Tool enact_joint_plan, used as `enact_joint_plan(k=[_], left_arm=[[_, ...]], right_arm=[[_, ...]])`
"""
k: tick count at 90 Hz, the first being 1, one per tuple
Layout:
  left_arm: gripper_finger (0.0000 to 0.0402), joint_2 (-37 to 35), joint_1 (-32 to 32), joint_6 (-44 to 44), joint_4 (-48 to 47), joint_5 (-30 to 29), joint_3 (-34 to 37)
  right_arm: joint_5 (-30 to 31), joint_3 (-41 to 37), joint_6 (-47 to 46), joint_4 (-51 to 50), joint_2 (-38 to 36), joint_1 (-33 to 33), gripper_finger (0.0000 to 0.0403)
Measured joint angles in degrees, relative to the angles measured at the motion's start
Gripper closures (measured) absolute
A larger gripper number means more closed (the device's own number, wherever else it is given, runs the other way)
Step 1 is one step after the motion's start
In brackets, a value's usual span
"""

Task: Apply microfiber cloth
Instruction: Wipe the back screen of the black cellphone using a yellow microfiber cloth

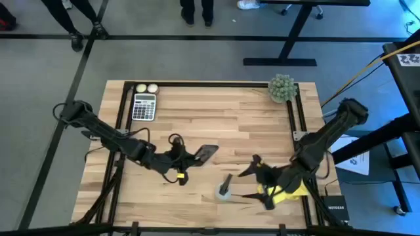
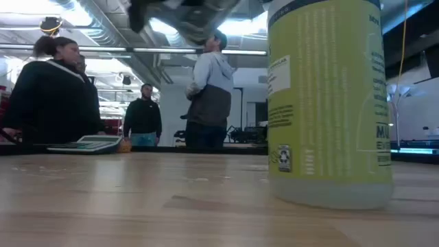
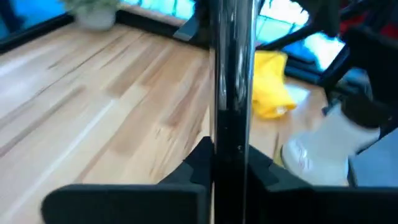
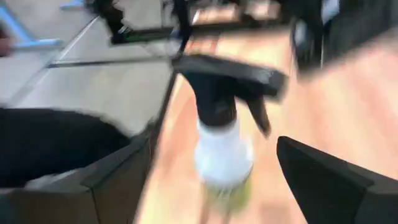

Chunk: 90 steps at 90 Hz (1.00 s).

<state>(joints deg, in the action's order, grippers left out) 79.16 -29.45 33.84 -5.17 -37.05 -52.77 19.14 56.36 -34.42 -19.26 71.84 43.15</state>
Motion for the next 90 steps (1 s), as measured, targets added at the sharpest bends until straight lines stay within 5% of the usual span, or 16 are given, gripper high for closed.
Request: enact_joint_plan(k=[20,36,61,80,90], left_arm=[[0.0384,-0.13,-7.52,15.91,-10.3,-1.45,0.02],[0.0384,2.88,-12.62,20.64,-8.65,-3.63,0.0],[0.0384,6.25,-13.75,24.0,-7.54,-6.15,0.02],[0.0384,6.27,-14.36,22.39,-6.04,-9.95,0.02],[0.0384,6.27,-14.58,22.03,-4.92,-13.11,0.0]], right_arm=[[-10.56,-1.08,-29.71,-25.87,0.46,5.49,0.0102],[-17.97,-6.73,-42.2,-31.31,6.67,11.29,0.013],[-20.29,-12.12,-45.31,-26.58,15.65,12.69,0.0206],[-20.1,-12.37,-43.12,-21.8,17.98,12.77,0.0372],[-17.18,-7.94,-40.0,-24.56,16.25,13.22,0.0384]])
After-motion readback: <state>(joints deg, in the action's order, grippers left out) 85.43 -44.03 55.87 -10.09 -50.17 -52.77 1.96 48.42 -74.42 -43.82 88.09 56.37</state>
